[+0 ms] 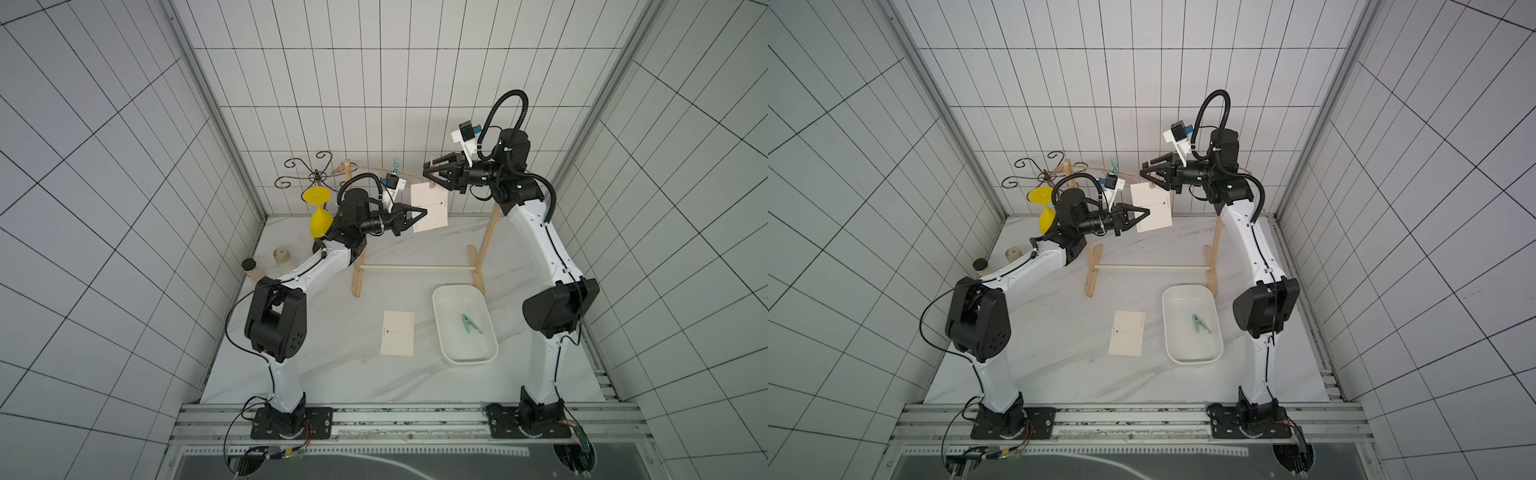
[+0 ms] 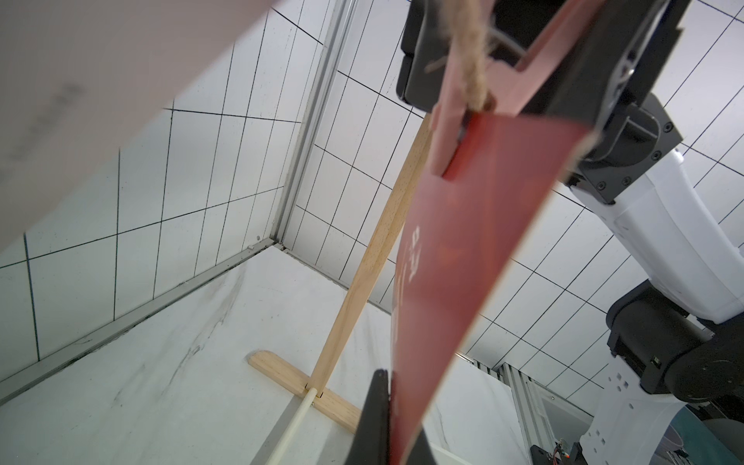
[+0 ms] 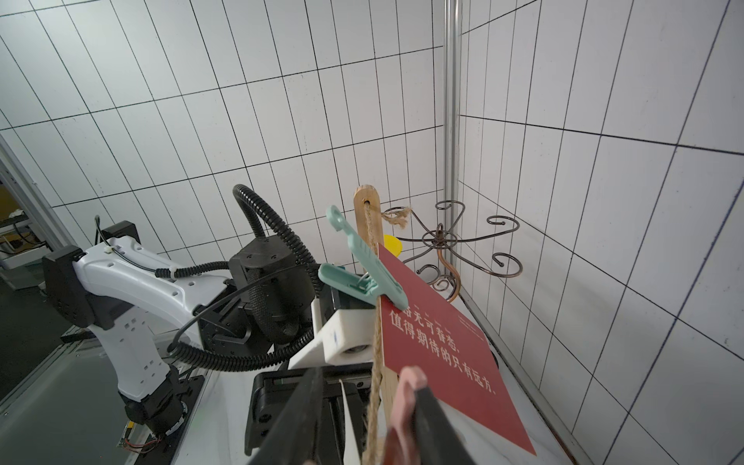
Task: Remove the postcards from the strings
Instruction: Remove the clamp from the clothesline.
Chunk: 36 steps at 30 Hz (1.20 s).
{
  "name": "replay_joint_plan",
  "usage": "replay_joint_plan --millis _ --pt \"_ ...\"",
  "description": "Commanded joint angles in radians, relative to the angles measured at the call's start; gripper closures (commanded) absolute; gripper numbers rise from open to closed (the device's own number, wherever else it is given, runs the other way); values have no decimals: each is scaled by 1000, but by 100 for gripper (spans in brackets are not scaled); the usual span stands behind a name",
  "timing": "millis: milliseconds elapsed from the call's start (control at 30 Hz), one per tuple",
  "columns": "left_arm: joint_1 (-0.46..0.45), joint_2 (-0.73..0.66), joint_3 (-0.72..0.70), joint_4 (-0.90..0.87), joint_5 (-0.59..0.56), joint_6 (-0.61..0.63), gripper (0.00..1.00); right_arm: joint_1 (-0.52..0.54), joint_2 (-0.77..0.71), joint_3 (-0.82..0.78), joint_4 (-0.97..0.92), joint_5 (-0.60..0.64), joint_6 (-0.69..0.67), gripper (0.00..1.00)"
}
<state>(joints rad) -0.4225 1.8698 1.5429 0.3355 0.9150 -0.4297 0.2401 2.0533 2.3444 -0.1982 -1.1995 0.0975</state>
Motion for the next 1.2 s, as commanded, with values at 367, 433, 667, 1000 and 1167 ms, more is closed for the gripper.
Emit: replay_joint_plan --millis 367,433,667,1000,1167 --pt "7 19 22 -7 12 -9 100 -7 16 56 52 -55 31 71" --pt "7 19 22 -7 12 -9 100 -7 16 55 54 -55 33 71" --pt "7 18 19 -7 11 -9 100 -7 16 44 60 -55 36 76" --pt "7 9 13 0 12 -11 100 -7 19 38 65 -52 36 100" --pt "8 8 7 11 14 -16 100 -6 12 36 79 -17 34 100"
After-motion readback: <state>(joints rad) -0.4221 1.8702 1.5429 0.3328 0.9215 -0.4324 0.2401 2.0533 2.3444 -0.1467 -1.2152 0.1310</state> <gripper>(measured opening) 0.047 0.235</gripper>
